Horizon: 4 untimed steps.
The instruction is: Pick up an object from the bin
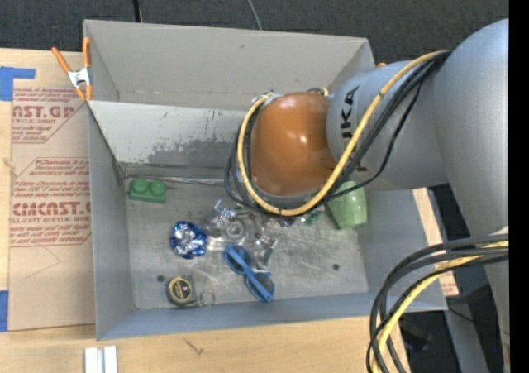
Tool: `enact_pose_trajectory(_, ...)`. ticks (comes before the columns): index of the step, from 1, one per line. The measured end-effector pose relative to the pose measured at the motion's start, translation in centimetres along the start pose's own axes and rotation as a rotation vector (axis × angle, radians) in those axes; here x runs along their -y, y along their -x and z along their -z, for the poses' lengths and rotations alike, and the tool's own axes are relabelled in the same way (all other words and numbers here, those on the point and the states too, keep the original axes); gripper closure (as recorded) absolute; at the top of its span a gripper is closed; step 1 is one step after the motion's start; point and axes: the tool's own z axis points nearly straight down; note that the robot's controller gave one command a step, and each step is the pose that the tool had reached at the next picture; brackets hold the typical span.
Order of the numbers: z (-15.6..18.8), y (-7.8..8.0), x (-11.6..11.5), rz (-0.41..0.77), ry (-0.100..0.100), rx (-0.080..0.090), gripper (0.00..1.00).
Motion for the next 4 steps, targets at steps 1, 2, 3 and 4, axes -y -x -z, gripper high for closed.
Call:
enact_pose_trajectory(1, -1.5, 1.4, -0.7, 0.128, -0.012, 0.001, 0.0)
enact_pose_trajectory(2, -1.3, 2.0, -1.0, 0.131, -0.013, 0.016, 1.0)
enact_pose_trajectory(3, -1.8, 1.5, -1.1, 0.131, -0.005, 0.0, 0.0)
enact_pose_trajectory(4, 1.4, 3.0, -8.0, 0.444, 0.003, -0.001, 0.0)
